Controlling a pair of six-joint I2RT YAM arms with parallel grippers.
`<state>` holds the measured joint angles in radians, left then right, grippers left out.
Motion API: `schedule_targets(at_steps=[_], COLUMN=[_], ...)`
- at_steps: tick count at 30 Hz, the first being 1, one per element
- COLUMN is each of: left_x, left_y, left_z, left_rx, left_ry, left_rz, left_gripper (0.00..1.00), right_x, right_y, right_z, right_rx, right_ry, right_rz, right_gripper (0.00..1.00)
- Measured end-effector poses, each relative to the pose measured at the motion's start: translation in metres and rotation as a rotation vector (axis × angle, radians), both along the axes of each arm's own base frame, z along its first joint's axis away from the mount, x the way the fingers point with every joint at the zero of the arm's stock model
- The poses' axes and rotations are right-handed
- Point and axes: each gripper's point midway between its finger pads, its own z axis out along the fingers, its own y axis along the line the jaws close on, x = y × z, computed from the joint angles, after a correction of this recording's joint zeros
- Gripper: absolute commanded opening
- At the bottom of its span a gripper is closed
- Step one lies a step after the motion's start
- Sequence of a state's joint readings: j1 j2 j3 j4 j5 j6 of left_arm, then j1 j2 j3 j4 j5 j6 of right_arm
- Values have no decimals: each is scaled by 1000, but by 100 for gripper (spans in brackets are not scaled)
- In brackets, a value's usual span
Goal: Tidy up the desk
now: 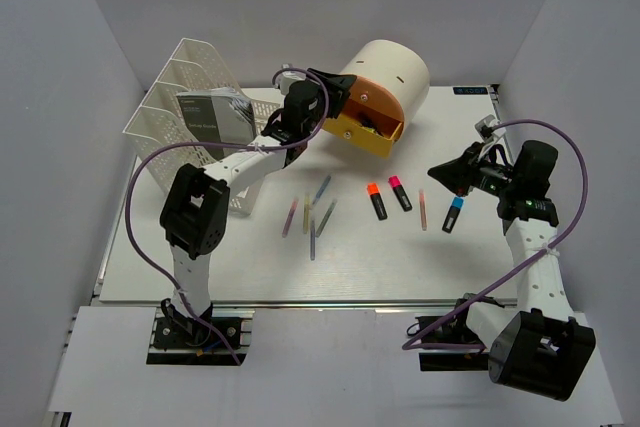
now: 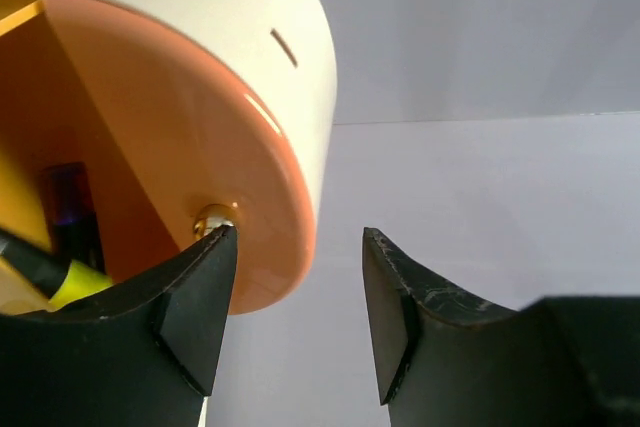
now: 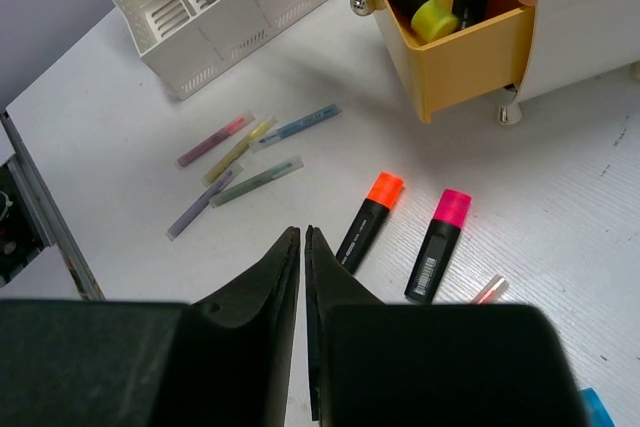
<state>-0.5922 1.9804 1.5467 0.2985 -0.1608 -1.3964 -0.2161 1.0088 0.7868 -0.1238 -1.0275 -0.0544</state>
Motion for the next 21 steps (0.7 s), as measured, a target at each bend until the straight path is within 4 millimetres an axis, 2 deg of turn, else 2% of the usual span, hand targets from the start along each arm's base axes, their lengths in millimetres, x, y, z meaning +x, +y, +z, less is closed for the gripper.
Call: schedule_targets(at_steps=[3,4,5,6,7,9,10,12,17,18,21], left_x=[0,-1,-2,-3,-5,-18,-28,-55,-135,-149,-183], left_y=[-3,-3,-5,-6,-8,-12,-11,-5,31,42,71], left_z=[6,7,8,9,10,11,10,7,10,17,31], left_rx=[-9,-9,-7,-3,8,41,65,129,368,407,540], left_ry=[-9,-12,-19,-26,-37,-65,-84,-113,-245,-285,-398], left_rz=[-13,-20,-33,-49,-71,-138,-176,-245,-389,-391,-387], left_gripper=[50,45,30,25,23,21,23,42,72,75,84], right_x=[0,0,1,1,2,5,6,10,16,18,25], right_y=[-1,-1,-2,-2,-4,-6,-6,-6,2,2,2], right_z=[0,0,0,-1,-2,-6,-9,-19,-48,-53,-71], right_rx=[-1,-4,-9,-19,-30,-60,-76,-110,-200,-220,-292], right_ry=[-3,-6,-10,-19,-26,-40,-40,-29,38,51,86], right_rz=[0,-1,-2,-3,-7,-14,-19,-27,-37,-43,-65], right_gripper=[15,21,25,28,33,36,39,42,54,58,60])
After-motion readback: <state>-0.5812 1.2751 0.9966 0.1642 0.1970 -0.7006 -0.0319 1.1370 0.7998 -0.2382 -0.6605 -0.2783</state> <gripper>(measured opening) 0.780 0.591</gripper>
